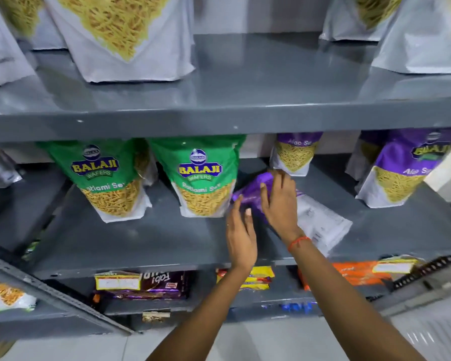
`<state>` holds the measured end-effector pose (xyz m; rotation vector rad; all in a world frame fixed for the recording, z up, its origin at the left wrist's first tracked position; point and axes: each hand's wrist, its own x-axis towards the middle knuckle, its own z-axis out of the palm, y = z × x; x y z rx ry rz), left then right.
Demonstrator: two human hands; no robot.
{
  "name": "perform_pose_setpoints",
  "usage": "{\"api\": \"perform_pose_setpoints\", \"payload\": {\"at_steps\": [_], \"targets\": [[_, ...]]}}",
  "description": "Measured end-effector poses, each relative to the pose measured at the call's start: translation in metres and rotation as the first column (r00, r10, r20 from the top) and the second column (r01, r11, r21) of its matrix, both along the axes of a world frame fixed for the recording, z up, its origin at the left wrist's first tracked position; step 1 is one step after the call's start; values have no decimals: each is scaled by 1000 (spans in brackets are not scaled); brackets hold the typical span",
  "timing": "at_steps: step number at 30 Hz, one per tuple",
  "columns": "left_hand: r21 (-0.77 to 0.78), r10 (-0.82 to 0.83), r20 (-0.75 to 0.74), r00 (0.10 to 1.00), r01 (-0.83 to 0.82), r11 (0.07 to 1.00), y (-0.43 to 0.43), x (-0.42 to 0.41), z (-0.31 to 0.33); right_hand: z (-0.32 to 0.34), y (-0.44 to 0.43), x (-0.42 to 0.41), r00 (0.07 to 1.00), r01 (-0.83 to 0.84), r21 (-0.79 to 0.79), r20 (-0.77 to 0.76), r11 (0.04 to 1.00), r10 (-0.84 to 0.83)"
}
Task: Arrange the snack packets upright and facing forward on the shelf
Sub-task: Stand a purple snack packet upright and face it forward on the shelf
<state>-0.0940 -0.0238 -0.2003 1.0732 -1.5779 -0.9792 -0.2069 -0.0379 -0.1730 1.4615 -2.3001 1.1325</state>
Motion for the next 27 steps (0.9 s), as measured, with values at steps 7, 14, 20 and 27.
{"api": "perform_pose_setpoints", "payload": {"at_steps": [7,14,20,27], "targets": [[669,27,10,1000,-26,743,-2,-83,-57,-19,40,-145,966,-85,670,238,737,-105],[767,-76,-253,964,248,592,30,-77,23,-12,63,-170,671,-420,453,738,787,-67],[608,-77,-508,858,420,674,22,-81,32,0,72,-181,206,-486,-73,959,871,196],[329,-151,-317,936,258,908,-9,-122,68,8,55,-188,334,-339,-313,842,887,425]]}}
